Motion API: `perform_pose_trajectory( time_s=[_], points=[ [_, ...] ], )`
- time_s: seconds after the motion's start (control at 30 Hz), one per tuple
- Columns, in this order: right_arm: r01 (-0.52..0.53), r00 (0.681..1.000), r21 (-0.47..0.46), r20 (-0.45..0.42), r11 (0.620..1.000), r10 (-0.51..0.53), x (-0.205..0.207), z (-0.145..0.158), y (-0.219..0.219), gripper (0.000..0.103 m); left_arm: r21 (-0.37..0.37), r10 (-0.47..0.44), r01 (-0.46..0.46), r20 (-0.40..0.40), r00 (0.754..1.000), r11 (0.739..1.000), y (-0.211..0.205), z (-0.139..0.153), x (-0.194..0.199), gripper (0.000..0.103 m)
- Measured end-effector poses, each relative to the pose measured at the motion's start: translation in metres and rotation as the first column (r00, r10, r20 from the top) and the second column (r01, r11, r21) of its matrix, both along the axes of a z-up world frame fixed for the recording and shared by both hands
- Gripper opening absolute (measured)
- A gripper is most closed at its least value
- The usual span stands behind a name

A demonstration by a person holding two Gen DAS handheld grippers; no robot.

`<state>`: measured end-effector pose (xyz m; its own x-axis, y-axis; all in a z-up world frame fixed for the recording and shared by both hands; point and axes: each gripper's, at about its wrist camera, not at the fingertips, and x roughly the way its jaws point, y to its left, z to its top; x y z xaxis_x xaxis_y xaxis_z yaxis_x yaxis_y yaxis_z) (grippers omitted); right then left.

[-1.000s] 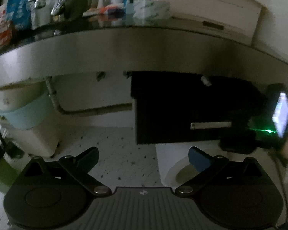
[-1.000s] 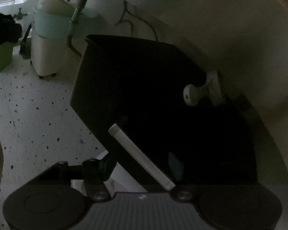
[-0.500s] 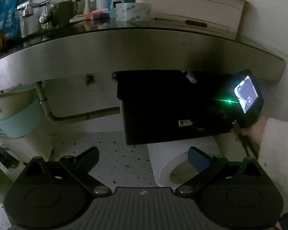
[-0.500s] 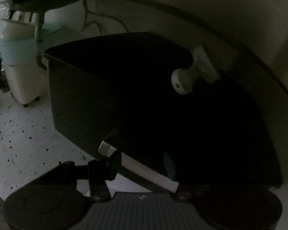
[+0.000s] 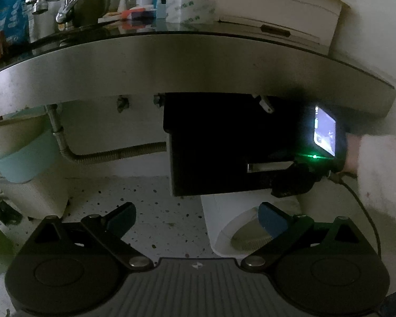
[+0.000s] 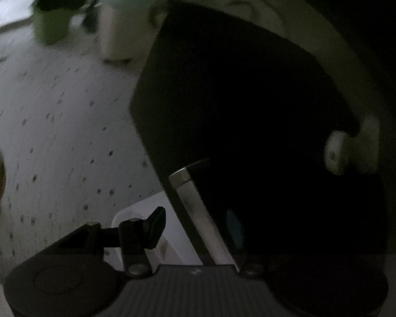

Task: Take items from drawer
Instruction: 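Hook the right tool fingers onto the white drawer handle bar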

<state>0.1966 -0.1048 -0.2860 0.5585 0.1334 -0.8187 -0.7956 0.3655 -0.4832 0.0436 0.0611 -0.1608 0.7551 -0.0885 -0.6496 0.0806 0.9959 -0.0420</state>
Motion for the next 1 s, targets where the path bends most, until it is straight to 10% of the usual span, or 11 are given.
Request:
perform_pose_trajectory(
  time_s=[0.47, 1.0],
  points=[
    [-0.253, 0.963, -0.247, 0.024, 0.935, 0.267, 0.005, -0.026, 0.022, 0.046, -0.030, -0.002, 0.001, -0.032, 0.999, 1.000, 0.001, -0.006, 0.007, 0.100],
    [-0.179, 0.981, -0.206, 0.037, 0.962, 0.190, 0.012, -0.032, 0.025, 0.047, -0.063, -0.012, 0.006, -0.084, 0.996, 0.998, -0.005, -0.008, 0.009, 0.100]
  ],
)
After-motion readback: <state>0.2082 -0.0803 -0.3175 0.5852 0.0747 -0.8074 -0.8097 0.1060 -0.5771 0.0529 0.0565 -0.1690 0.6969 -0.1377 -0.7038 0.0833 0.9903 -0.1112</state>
